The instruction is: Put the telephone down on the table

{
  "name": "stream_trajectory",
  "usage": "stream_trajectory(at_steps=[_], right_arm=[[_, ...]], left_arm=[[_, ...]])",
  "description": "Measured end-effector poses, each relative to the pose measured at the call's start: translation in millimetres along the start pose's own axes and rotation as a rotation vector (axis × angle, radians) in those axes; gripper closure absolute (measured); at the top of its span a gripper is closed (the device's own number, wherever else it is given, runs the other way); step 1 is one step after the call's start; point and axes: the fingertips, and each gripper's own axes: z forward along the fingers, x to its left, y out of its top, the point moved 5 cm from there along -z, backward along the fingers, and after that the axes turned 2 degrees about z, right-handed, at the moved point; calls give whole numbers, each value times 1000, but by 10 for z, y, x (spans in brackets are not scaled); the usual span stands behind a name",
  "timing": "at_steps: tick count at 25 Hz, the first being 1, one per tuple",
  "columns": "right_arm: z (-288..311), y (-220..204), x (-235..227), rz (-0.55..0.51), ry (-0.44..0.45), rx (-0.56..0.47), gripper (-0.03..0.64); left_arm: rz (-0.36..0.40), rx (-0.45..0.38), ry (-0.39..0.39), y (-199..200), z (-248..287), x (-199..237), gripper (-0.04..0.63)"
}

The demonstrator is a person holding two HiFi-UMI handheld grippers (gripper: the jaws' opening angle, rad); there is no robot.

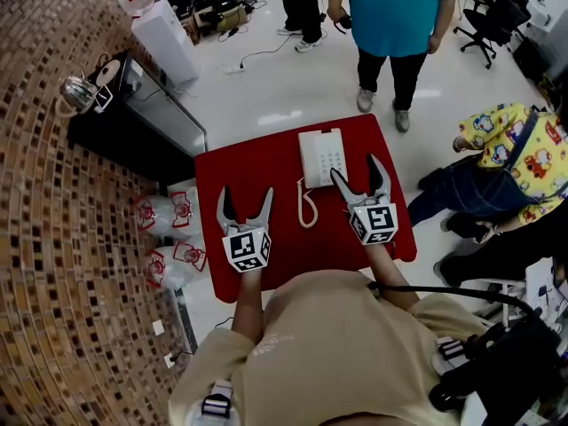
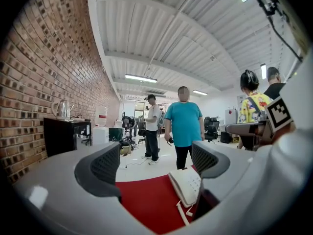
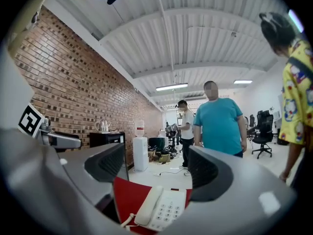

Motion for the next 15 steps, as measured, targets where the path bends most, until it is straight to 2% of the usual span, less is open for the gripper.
stream_trajectory(at_steps=[8, 15], right_arm=[[-73, 57, 13, 11, -16, -15, 218], [-27, 30, 133, -10, -5, -2, 219]], left_arm=[[38, -32, -6, 172, -32, -63, 155], [36, -49, -4, 199, -53, 33, 155]])
